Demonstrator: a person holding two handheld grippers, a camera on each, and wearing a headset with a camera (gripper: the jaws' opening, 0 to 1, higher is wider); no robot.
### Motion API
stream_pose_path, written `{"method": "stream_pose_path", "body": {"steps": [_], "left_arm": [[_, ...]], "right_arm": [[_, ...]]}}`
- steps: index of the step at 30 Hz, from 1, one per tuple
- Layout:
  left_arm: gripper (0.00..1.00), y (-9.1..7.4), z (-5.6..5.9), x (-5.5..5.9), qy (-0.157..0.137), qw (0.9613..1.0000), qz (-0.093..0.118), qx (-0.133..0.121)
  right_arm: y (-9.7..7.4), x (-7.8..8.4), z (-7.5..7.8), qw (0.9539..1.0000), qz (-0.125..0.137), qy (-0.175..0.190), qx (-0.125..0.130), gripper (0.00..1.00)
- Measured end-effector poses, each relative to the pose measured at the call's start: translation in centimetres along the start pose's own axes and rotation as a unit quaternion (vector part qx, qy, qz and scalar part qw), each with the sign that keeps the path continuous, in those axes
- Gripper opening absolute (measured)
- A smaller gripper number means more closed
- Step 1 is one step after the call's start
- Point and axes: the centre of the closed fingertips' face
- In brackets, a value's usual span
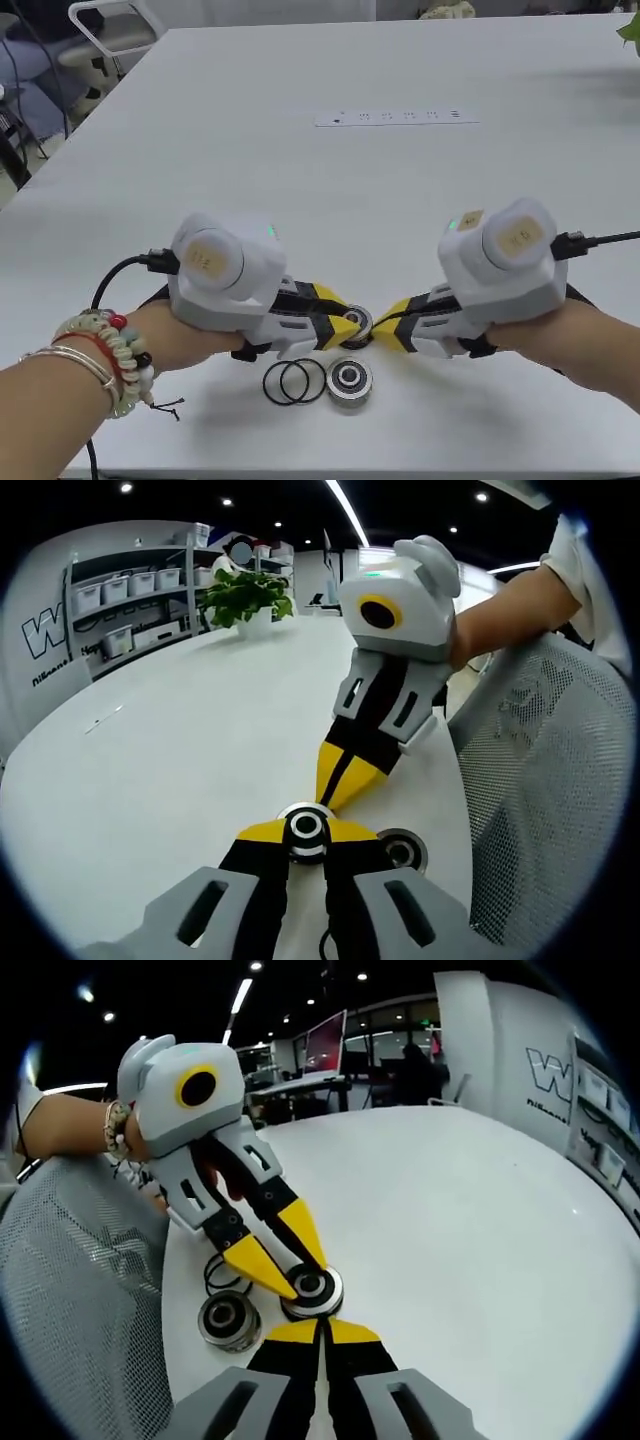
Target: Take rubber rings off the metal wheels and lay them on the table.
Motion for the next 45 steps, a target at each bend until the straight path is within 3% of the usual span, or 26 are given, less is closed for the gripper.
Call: {"method": "stream_pose_path", "body": {"steps": [6,11,13,14,16,20,27,33,45], "left_arm": [[0.07,0.0,0.0,0.0,-0.001,1.0000,0.000,0.000],[0.07,0.1,0.0,0.0,-0.001,1.0000,0.000,0.000],[0.07,0.1,0.0,0.0,-0.001,1.0000,0.000,0.000],[0.07,0.1,0.0,0.0,0.000,1.0000,0.000,0.000],[0.07,0.1,0.1,0.0,0.000,1.0000,0.000,0.000],[0.07,0.1,0.1,0.0,0.003,1.0000,0.000,0.001],[0.08,0.1,0.1,0.0,0.004,1.0000,0.003,0.002],[0.08,0.1,0.1,0.0,0.003,1.0000,0.004,0.002],[0.08,0.1,0.1,0.0,0.002,1.0000,0.007,0.003]], "right_arm": [[-0.2,-0.1,0.6,0.9977,-0.011,0.067,0.005,0.00],[-0.4,-0.3,0.8,0.9867,-0.023,0.161,0.001,0.00],[-0.6,-1.1,0.8,0.9804,-0.008,0.197,-0.009,0.00],[-0.6,-1.0,1.0,0.9785,-0.015,0.206,-0.009,0.00],[-0.5,-0.8,0.9,0.9801,-0.015,0.198,-0.007,0.00],[-0.7,-0.9,0.7,0.9778,-0.018,0.209,-0.013,0.00],[-0.7,-1.1,0.4,0.9793,-0.014,0.201,-0.017,0.00],[-0.8,-1.4,0.3,0.9781,-0.010,0.207,-0.022,0.00],[-0.8,-1.8,0.0,0.9816,-0.005,0.190,-0.023,0.00]]}}
Point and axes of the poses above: the centre of the closed fingertips' face, and the gripper's own axes: y roughly forward along the fingers, z roughly to its right, x roughly out of its underside, and after that the axes turned 13 degrees about x, right-handed
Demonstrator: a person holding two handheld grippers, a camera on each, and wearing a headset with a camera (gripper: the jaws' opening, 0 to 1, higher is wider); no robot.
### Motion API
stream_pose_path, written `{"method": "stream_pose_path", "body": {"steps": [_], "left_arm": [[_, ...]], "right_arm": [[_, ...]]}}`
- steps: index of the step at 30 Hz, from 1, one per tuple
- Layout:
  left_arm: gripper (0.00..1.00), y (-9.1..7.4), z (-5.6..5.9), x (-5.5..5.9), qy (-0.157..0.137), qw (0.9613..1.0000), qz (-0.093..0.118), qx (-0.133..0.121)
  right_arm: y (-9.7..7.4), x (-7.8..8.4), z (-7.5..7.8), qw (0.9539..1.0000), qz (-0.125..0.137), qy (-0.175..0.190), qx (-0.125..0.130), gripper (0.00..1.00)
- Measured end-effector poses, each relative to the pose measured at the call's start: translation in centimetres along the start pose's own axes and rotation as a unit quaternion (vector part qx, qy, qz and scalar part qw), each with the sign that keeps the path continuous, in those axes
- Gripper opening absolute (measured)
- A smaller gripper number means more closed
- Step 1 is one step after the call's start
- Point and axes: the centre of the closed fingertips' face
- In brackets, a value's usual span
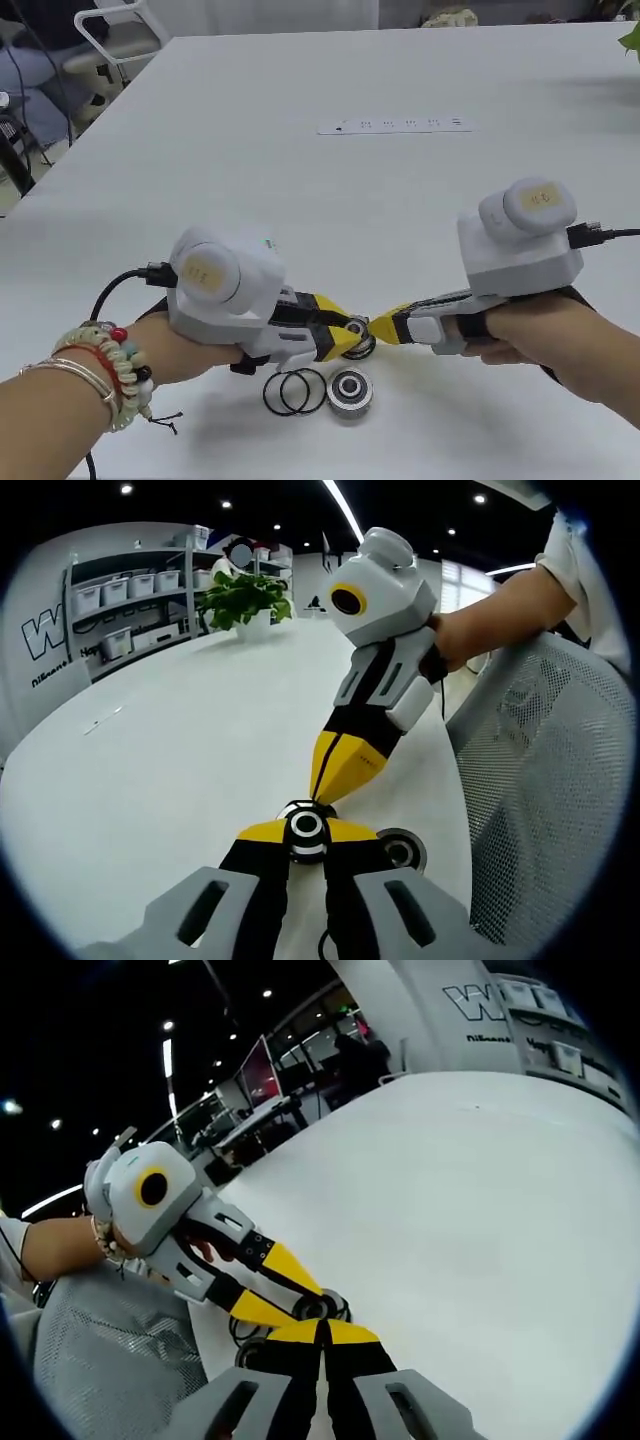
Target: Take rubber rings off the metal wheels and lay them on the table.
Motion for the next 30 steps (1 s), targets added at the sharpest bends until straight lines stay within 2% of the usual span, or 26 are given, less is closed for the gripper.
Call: {"method": "stream_pose_path", "body": {"steps": [18,30], "left_arm": [[0.08,0.02,0.01,-0.02,0.002,1.0000,0.001,0.001],[0.08,0.03,0.01,0.00,0.003,1.0000,0.001,0.002]], "right_arm": [[-0.06,-0.19,-0.32,0.9996,0.005,-0.026,-0.001,0.00],[-0.13,-0.28,-0.51,0.9996,0.009,-0.027,-0.006,0.00]]}}
Point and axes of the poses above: the centre of the closed fingertips' face, and the gripper's own axes: y roughly forward along the fingers, z roughly to its right, x roughly out of its underside, and after that the axes turned 13 degrees about x, right-handed
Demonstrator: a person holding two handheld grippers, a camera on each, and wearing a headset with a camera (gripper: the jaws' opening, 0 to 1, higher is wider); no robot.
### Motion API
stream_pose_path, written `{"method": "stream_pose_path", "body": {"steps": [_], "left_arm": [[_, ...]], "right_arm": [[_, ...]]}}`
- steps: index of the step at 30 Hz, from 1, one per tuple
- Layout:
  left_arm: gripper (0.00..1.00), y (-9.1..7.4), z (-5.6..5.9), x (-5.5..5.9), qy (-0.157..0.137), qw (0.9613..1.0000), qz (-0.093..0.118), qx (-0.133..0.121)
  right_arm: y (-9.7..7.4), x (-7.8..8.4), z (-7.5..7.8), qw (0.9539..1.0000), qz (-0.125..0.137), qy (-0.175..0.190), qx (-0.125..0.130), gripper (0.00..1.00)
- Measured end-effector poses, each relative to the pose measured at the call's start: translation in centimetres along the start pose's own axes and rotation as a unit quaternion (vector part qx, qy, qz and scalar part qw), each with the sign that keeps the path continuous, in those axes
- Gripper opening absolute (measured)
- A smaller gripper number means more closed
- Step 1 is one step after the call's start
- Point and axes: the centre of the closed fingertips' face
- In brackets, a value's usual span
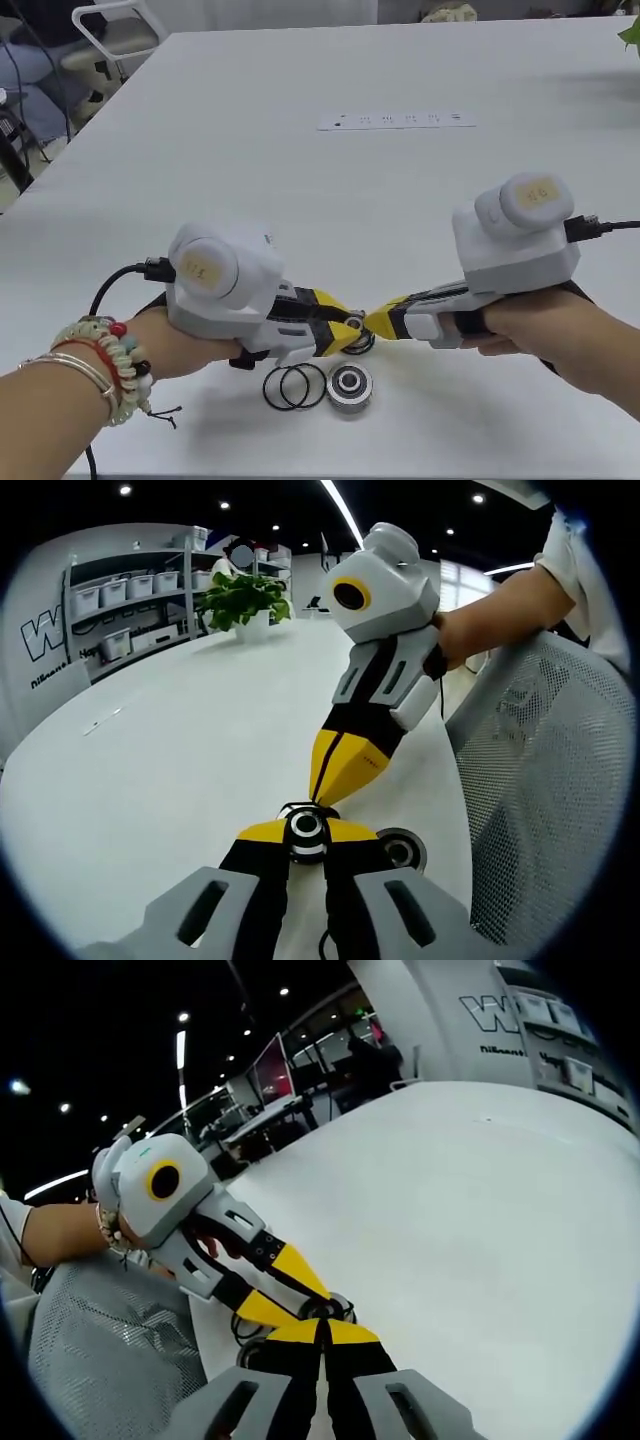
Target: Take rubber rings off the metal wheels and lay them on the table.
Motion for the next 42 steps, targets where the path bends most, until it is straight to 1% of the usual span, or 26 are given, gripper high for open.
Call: {"method": "stream_pose_path", "body": {"steps": [27,28,29,30,31,34,35,38,42], "left_arm": [[0.08,0.0,0.0,0.0,0.000,1.0000,0.003,0.001],[0.08,0.0,0.0,0.0,-0.001,1.0000,0.003,0.001],[0.08,0.0,0.0,0.0,-0.001,1.0000,0.004,0.001],[0.08,0.0,0.0,0.0,-0.001,1.0000,0.004,0.001],[0.08,0.0,0.0,0.0,-0.001,1.0000,0.004,0.001],[0.08,0.0,0.0,0.0,-0.002,1.0000,0.005,0.000],[0.08,0.0,0.0,0.0,-0.002,1.0000,0.005,0.000],[0.08,0.0,0.0,0.0,-0.006,1.0000,0.005,-0.002],[0.10,0.2,0.2,-0.2,-0.010,0.9999,-0.013,0.001]], "right_arm": [[-0.1,-0.3,-0.4,0.9998,0.012,-0.015,-0.006,0.00],[-0.1,-0.3,-0.5,0.9997,0.013,-0.016,-0.011,0.00],[-0.3,-1.2,-1.5,0.9986,0.037,-0.007,-0.037,0.00],[-0.5,-1.7,-1.3,0.9986,0.043,-0.003,-0.031,0.00],[-0.5,-1.9,-0.9,0.9991,0.038,-0.008,-0.015,0.00],[-0.3,-1.6,-0.8,0.9992,0.036,-0.011,-0.013,0.00],[-0.3,-1.3,-0.7,0.9994,0.030,-0.010,-0.012,0.00],[-0.2,-1.0,-0.1,0.9997,0.024,-0.007,-0.002,0.00],[0.1,-0.4,0.3,0.9999,0.011,-0.002,0.010,0.00]]}}
Point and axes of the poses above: the centre of the closed fingertips' face, and the gripper's own axes: y roughly forward along the fingers, z roughly to its right, x roughly out of its underside, and after that the axes turned 13 degrees about x, right-handed
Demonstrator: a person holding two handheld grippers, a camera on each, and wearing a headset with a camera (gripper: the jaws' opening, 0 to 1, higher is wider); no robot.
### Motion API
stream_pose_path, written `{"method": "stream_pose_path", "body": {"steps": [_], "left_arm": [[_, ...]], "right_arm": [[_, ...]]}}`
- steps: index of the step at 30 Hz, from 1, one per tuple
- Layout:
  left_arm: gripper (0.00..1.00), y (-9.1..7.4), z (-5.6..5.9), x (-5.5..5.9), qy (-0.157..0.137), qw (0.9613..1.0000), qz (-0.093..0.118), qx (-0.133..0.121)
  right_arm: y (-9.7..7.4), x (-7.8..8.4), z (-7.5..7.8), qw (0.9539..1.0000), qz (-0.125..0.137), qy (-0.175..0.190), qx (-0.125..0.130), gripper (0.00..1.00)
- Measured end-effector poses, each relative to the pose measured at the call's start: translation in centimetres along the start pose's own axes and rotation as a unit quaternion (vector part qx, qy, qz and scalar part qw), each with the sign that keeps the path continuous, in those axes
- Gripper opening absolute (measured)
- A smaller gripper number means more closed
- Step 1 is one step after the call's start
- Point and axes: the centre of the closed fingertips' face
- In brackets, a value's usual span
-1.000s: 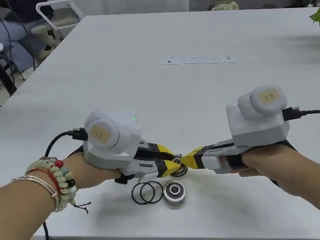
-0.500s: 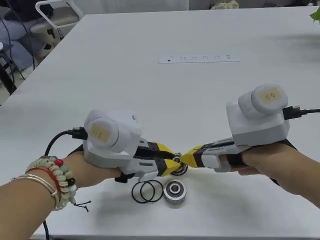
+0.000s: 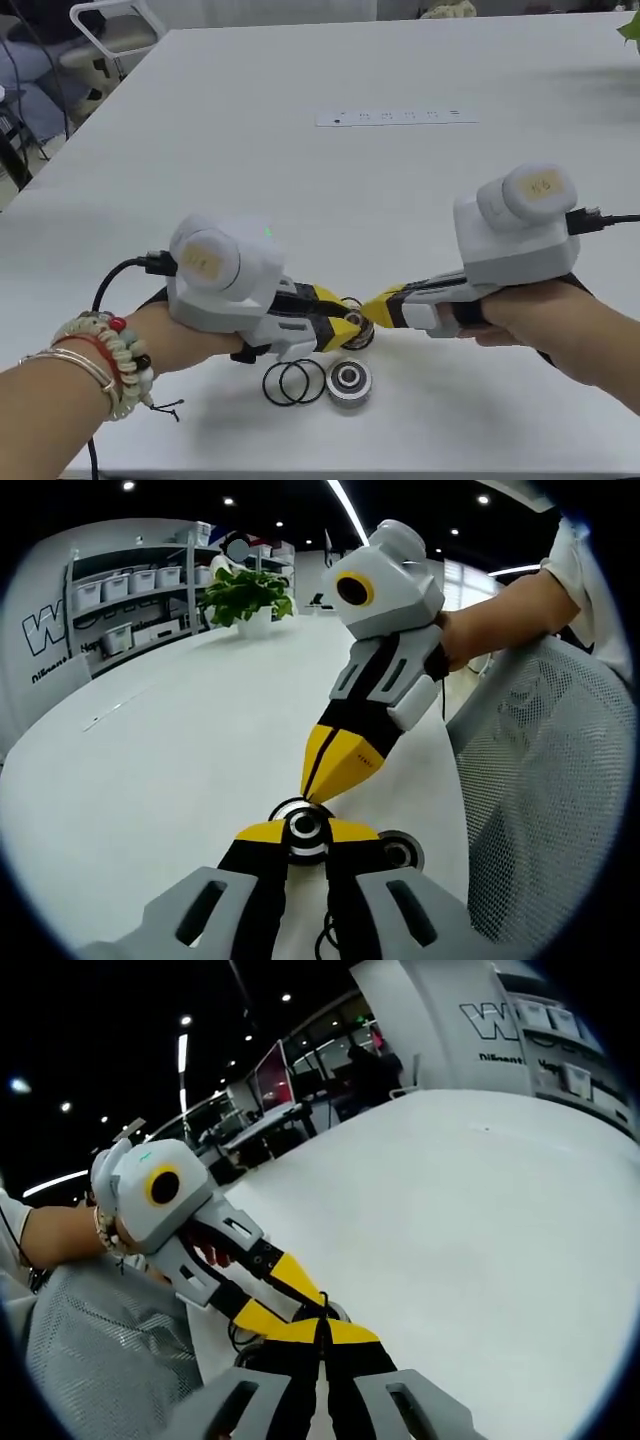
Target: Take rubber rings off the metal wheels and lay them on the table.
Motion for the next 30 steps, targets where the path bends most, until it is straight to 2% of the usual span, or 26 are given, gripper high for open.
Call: {"method": "stream_pose_path", "body": {"steps": [7,10,13,17,24,28,30], "left_arm": [[0.17,0.0,0.4,0.0,0.004,0.9998,-0.015,0.015],[0.18,-0.5,0.3,-0.6,0.004,0.9999,-0.008,0.014],[0.20,-0.9,0.8,-1.5,0.007,0.9999,-0.002,0.015],[0.31,-1.6,1.8,-2.8,0.018,0.9994,0.007,0.028],[0.43,-3.3,2.9,-5.0,0.064,0.9973,-0.013,0.033],[0.49,-4.7,3.7,-6.2,0.080,0.9961,-0.009,0.035],[0.51,-5.4,4.1,-6.4,0.081,0.9961,-0.006,0.036]], "right_arm": [[0.1,0.3,0.1,1.0000,-0.005,-0.001,0.003,0.00],[0.0,0.3,0.2,1.0000,-0.005,-0.002,0.005,0.00],[-0.1,0.0,0.3,1.0000,-0.002,0.001,0.006,0.00],[-0.3,-0.3,0.6,0.9999,0.003,0.006,0.008,0.00],[-0.5,-0.7,0.7,0.9999,0.010,0.011,0.006,0.00],[-0.6,-0.9,0.6,0.9999,0.013,0.006,0.005,0.00],[-0.6,-1.0,0.5,0.9999,0.014,0.005,0.004,0.00]]}}
Point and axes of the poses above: the centre of the closed fingertips' face, and the gripper's own axes: y roughly forward along the fingers, z roughly to its right, x roughly out of its underside, and after that the axes turned 13 degrees about x, right-handed
